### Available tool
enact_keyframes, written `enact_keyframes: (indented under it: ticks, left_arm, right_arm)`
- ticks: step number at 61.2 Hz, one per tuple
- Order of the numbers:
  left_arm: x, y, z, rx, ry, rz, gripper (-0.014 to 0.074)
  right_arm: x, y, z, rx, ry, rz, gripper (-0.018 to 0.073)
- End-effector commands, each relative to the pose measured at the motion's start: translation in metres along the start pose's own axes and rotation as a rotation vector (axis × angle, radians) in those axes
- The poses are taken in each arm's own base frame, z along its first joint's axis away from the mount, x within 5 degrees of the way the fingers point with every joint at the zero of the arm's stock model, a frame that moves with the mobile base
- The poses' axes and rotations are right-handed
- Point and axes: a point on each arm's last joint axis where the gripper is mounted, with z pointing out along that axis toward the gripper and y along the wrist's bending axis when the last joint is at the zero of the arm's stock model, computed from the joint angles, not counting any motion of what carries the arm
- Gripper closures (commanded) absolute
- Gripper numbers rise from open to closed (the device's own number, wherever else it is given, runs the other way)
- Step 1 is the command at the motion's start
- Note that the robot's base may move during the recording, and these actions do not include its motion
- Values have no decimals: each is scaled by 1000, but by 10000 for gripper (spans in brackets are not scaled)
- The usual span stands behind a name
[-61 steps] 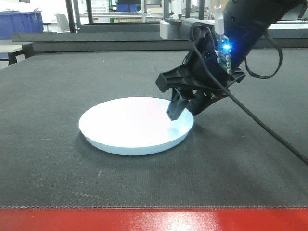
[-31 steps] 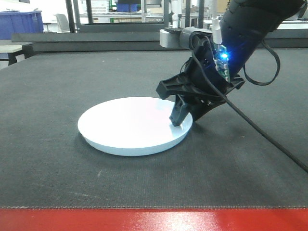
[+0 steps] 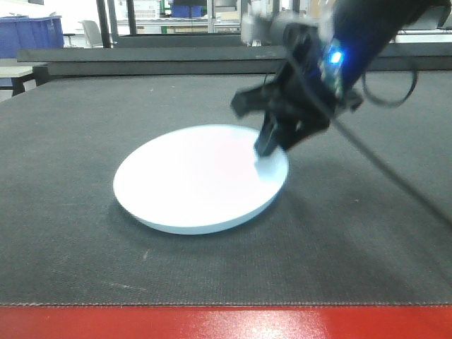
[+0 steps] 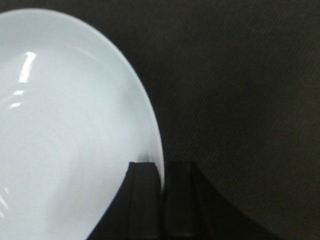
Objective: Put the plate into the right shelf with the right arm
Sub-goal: 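Close the right gripper on the plate rim and tilt it up, then lift the white plate off the table with the right gripper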
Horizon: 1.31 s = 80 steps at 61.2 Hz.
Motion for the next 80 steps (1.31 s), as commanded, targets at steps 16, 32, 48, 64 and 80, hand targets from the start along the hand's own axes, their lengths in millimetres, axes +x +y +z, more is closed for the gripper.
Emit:
enact_keyframes:
  ticks: [16, 32, 48, 64, 80]
  left_arm:
    - [-5, 0, 0, -4, -84, -9, 643]
    - [-5, 0, 0, -4, -84, -9, 643]
    - [-5, 0, 0, -4, -84, -9, 643]
    - [-5, 0, 0, -4, -84, -9, 643]
    - [-5, 0, 0, -4, -84, -9, 643]
  right_arm:
    - [-36, 24, -157, -14, -390, -81, 505]
    - [14, 36, -247, -15, -591, -109, 505]
    - [91, 41, -299, -14, -768, -130, 505]
    - [167, 39, -318, -5, -964, -143, 505]
    - [200, 36, -314, -1, -1052, -146, 505]
